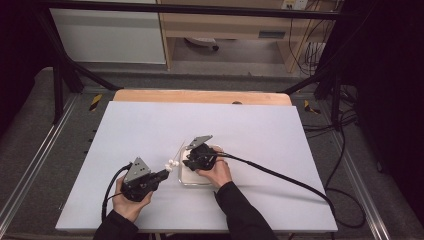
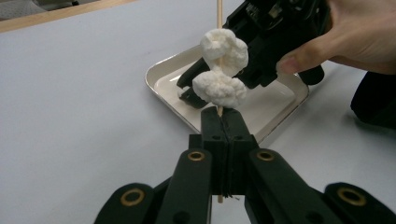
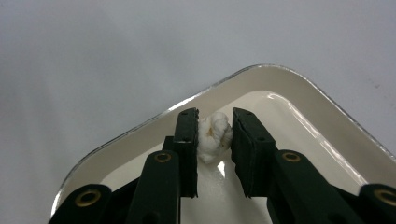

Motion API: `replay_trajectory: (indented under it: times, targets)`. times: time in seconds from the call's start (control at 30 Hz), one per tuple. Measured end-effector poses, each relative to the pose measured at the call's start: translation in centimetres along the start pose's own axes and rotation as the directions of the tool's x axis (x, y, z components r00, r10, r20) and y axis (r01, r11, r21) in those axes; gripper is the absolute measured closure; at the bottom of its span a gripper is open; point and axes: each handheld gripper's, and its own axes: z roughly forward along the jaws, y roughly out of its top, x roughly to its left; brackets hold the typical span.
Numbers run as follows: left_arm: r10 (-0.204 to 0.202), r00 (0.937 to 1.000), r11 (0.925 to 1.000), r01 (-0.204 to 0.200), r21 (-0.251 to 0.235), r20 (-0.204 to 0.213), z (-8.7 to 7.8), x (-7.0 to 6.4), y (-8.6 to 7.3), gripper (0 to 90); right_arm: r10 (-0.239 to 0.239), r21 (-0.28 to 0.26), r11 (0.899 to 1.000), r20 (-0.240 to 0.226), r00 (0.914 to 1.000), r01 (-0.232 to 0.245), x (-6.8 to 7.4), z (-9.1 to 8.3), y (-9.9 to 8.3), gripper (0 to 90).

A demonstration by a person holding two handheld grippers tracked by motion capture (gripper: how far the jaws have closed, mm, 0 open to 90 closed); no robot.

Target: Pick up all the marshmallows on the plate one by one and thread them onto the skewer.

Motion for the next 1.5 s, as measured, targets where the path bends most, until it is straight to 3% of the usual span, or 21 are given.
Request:
replay_trajectory:
  times: [0.37, 0.63, 0.93, 1.27, 1.5]
  targets:
    - [0.006, 0.9999, 1.0000, -0.006, -0.005, 0.014, 0.1, -0.4, 0.1, 89.3, 0.041, -0.111, 0.993, -0.017, 0.9990, -0.042, -0.5, -6.0, 1.0, 75.1]
    - [0.032, 0.9988, 0.9994, -0.032, -0.011, 0.036, 0.3, -1.3, 0.4, 89.3, 0.080, -0.201, 0.975, -0.056, 0.9952, -0.090, -1.0, -10.8, 0.6, 77.2]
    - [0.073, 0.9951, 0.9974, -0.072, -0.007, 0.067, 1.0, -2.5, 0.7, 89.3, 0.098, -0.286, 0.950, -0.094, 0.9907, -0.121, -1.0, -14.8, 0.1, 78.3]
    - [0.132, 0.9858, 0.9913, -0.132, -0.008, 0.104, 1.7, -4.1, 0.9, 89.3, 0.116, -0.358, 0.920, -0.138, 0.9836, -0.159, -1.2, -17.5, 0.1, 78.4]
    - [0.146, 0.9831, 0.9893, -0.145, -0.015, 0.110, 1.6, -4.4, 1.0, 89.3, 0.124, -0.353, 0.917, -0.191, 0.9738, -0.186, -1.0, -17.0, 0.1, 78.3]
